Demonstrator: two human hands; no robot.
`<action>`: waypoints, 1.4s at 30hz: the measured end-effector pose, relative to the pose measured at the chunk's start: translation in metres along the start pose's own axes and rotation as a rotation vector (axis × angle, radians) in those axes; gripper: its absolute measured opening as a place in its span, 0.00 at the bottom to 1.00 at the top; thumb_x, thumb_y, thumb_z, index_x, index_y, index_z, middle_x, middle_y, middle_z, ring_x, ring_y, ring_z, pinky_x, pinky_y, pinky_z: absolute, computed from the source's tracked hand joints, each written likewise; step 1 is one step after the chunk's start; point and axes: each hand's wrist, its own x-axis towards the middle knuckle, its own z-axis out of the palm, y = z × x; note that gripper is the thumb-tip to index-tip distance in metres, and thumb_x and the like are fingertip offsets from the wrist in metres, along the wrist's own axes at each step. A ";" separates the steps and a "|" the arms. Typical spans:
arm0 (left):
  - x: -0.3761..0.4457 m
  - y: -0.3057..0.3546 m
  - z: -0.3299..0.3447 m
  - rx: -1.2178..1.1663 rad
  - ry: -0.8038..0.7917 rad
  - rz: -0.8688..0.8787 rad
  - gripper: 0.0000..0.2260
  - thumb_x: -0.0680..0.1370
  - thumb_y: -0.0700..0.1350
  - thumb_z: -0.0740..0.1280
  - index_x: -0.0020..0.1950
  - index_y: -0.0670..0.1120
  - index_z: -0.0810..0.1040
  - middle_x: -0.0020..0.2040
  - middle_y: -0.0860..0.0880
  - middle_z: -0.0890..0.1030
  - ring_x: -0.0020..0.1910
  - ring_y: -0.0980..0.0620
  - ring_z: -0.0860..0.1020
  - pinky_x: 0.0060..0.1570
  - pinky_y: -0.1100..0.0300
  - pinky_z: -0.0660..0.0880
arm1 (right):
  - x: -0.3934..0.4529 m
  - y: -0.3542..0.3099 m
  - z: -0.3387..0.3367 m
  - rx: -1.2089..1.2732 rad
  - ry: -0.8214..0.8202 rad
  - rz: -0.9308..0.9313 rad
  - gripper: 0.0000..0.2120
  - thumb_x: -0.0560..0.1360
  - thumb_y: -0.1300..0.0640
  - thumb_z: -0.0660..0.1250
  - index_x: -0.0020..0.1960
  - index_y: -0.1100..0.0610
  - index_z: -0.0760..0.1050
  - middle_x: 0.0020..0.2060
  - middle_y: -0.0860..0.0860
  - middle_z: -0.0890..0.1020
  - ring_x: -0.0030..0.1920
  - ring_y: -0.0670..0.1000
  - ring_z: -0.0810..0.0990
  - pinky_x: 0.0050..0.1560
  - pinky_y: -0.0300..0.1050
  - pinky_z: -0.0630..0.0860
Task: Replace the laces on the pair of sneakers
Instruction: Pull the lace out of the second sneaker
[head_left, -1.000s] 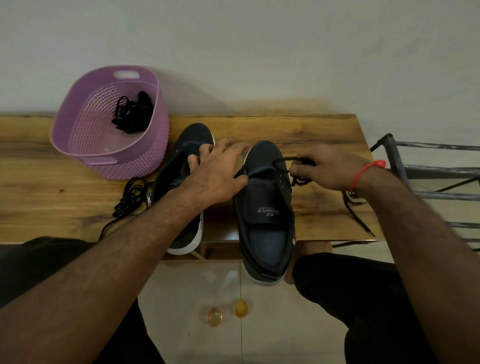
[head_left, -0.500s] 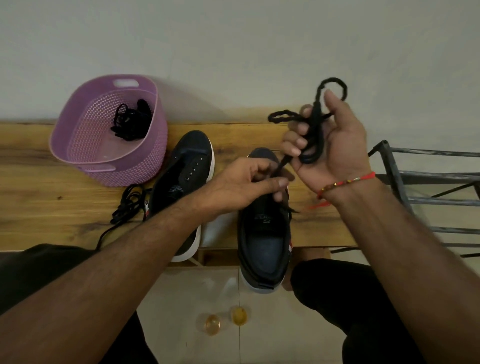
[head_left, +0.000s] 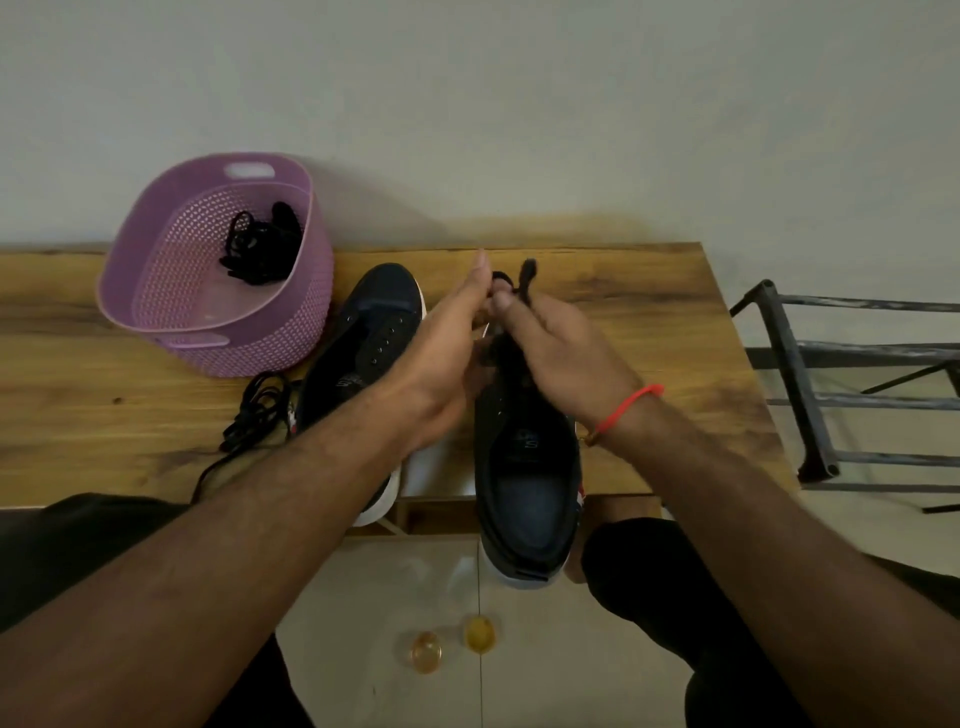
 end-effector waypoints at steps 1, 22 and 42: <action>-0.003 -0.001 0.005 -0.051 -0.023 -0.053 0.25 0.77 0.67 0.63 0.58 0.46 0.80 0.55 0.46 0.86 0.56 0.49 0.84 0.55 0.52 0.80 | -0.003 0.000 0.005 -0.138 -0.019 -0.093 0.12 0.84 0.51 0.57 0.49 0.55 0.76 0.41 0.51 0.80 0.40 0.48 0.78 0.38 0.40 0.69; 0.006 0.006 -0.014 -0.295 0.273 -0.121 0.19 0.82 0.60 0.61 0.50 0.45 0.79 0.29 0.51 0.74 0.30 0.53 0.75 0.55 0.47 0.80 | -0.007 -0.005 -0.008 0.196 -0.264 -0.002 0.28 0.71 0.51 0.74 0.67 0.42 0.68 0.52 0.47 0.84 0.54 0.43 0.83 0.57 0.40 0.79; -0.018 0.017 -0.031 0.466 -0.093 0.024 0.17 0.79 0.51 0.70 0.67 0.50 0.79 0.47 0.48 0.83 0.36 0.54 0.80 0.29 0.62 0.73 | 0.001 -0.009 -0.014 0.160 -0.026 -0.102 0.14 0.74 0.70 0.70 0.53 0.52 0.81 0.49 0.49 0.85 0.50 0.45 0.84 0.49 0.41 0.81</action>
